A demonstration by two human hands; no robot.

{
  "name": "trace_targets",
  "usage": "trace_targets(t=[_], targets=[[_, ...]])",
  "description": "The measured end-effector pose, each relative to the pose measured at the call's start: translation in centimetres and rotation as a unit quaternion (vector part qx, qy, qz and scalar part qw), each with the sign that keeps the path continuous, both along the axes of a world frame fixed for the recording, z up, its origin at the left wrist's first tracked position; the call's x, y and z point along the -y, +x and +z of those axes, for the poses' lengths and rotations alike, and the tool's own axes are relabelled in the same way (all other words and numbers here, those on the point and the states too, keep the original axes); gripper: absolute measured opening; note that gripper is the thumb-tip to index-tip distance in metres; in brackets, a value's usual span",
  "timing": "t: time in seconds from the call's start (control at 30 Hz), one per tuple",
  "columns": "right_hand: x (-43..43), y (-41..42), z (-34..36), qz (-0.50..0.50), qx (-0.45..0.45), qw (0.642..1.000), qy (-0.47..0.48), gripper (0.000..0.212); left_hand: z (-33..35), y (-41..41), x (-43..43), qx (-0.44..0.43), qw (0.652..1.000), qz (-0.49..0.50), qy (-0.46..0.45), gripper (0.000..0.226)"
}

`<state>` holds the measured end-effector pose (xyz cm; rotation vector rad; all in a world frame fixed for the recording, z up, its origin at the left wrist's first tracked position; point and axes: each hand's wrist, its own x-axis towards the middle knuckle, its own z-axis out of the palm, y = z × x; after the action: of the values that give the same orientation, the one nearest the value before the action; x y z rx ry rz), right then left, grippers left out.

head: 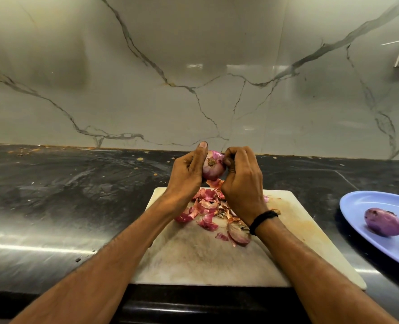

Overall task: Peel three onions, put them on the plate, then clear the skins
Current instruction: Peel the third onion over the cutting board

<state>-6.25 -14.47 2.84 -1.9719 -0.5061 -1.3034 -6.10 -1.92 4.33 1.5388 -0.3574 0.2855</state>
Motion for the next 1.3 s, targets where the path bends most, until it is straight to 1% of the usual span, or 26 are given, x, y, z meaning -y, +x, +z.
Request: trace_targets(t=[0.13, 0.17, 0.3, 0.33, 0.43, 0.57, 0.73, 0.8, 0.93, 1.07, 1.17, 1.3], targets=[[0.0, -0.3, 0.1, 0.0, 0.002, 1.0, 0.027, 0.037, 0.0, 0.2, 0.0, -0.002, 1.0, 0.007, -0.006, 0.061], [0.1, -0.3, 0.1, 0.002, 0.0, 0.999, 0.037, 0.037, 0.0, 0.2, 0.0, -0.004, 1.0, 0.012, -0.009, 0.061], [0.7, 0.3, 0.0, -0.003, -0.005, 0.998, 0.069, 0.019, 0.4, 0.0, 0.1, -0.011, 1.0, 0.004, -0.025, 0.046], [0.8, 0.3, 0.0, 0.001, -0.004, 0.998, 0.066, 0.018, 0.4, 0.0, 0.0, -0.01, 1.0, -0.003, -0.028, 0.042], [0.6, 0.1, -0.1, 0.013, -0.007, 0.999, 0.04, 0.026, 0.5, -0.4, 0.1, -0.003, 0.999, -0.01, -0.037, 0.034], [0.6, 0.4, -0.2, 0.005, -0.007, 1.0, 0.02, 0.023, 0.8, -0.6, 0.2, 0.005, 0.999, 0.014, -0.044, 0.032], [0.6, 0.2, -0.1, 0.029, -0.013, 0.999, 0.004, 0.034, 0.7, -0.3, -0.1, -0.001, 0.999, 0.02, -0.039, 0.037], [0.5, 0.2, -0.2, 0.04, -0.014, 0.999, 0.0, 0.03, 0.7, -0.2, -0.3, 0.002, 0.999, 0.01, -0.034, 0.043], [0.5, 0.3, -0.2, 0.054, -0.009, 0.999, 0.005, 0.029, 0.7, 0.2, -0.4, 0.014, 0.999, 0.009, -0.038, 0.042], [0.3, 0.1, -0.2, 0.051, 0.01, 0.999, 0.009, 0.024, 0.6, 0.3, -0.5, 0.013, 1.0, 0.009, -0.026, 0.051], [0.3, -0.1, -0.1, 0.053, 0.02, 0.998, 0.02, 0.029, 0.4, 0.4, -0.4, 0.007, 1.0, 0.01, -0.018, 0.051], [0.3, -0.1, -0.1, 0.052, 0.023, 0.998, 0.028, 0.028, 0.2, 0.8, -0.5, 0.008, 1.0, 0.021, 0.0, 0.049]])
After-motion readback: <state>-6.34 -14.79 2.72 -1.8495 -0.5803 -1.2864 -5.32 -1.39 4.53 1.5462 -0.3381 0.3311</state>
